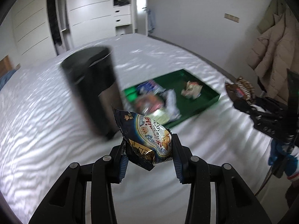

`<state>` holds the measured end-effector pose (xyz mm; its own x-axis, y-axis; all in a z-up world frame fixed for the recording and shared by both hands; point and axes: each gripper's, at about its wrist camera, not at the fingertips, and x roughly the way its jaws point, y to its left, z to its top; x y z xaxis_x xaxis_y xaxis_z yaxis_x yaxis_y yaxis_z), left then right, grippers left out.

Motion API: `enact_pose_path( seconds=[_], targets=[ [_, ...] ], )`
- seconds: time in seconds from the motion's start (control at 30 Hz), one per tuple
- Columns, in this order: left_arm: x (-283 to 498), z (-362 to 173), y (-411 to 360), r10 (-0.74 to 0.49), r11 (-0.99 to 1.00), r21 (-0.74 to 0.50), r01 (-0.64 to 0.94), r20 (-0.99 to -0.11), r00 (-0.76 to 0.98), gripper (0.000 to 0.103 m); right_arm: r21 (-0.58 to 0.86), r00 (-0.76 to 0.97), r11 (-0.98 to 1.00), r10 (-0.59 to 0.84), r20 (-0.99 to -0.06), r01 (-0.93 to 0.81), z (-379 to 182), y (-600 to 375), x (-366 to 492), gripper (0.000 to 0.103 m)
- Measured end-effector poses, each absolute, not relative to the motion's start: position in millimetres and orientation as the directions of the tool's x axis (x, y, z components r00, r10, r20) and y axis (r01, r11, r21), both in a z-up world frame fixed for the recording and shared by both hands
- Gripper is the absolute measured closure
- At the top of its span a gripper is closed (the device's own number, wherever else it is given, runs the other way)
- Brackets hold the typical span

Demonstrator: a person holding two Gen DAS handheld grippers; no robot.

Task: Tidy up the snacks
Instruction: 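Carry the cream cookie packet and brown oat packet over the green tray, then open left gripper to drop cream packet while right gripper releases brown packet into tray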

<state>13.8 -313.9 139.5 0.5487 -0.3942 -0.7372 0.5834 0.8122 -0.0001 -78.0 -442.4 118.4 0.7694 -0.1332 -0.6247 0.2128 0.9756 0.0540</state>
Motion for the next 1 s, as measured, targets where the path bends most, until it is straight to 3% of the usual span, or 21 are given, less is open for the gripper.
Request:
enact_pose_path(
  seconds=[0.2,0.47,1.0],
  targets=[
    [49,145,-374,-0.424,0.792,-0.003,0.61,-0.721,0.547,0.067,0.043,0.786,0.971,-0.163,-0.596,0.234,121,-489,-36,0.0],
    [100,104,-438,-0.407,0.79,-0.004,0.613,-0.752,0.519,0.067,0.042,0.778,0.969,-0.169,-0.605,0.244,102,-535,39,0.0],
    [135,23,-491,-0.406,0.76,-0.02,0.649,-0.795,0.451,0.067,0.072,0.675,0.963,-0.127,-0.727,0.258,14,-570,140,0.0]
  ],
)
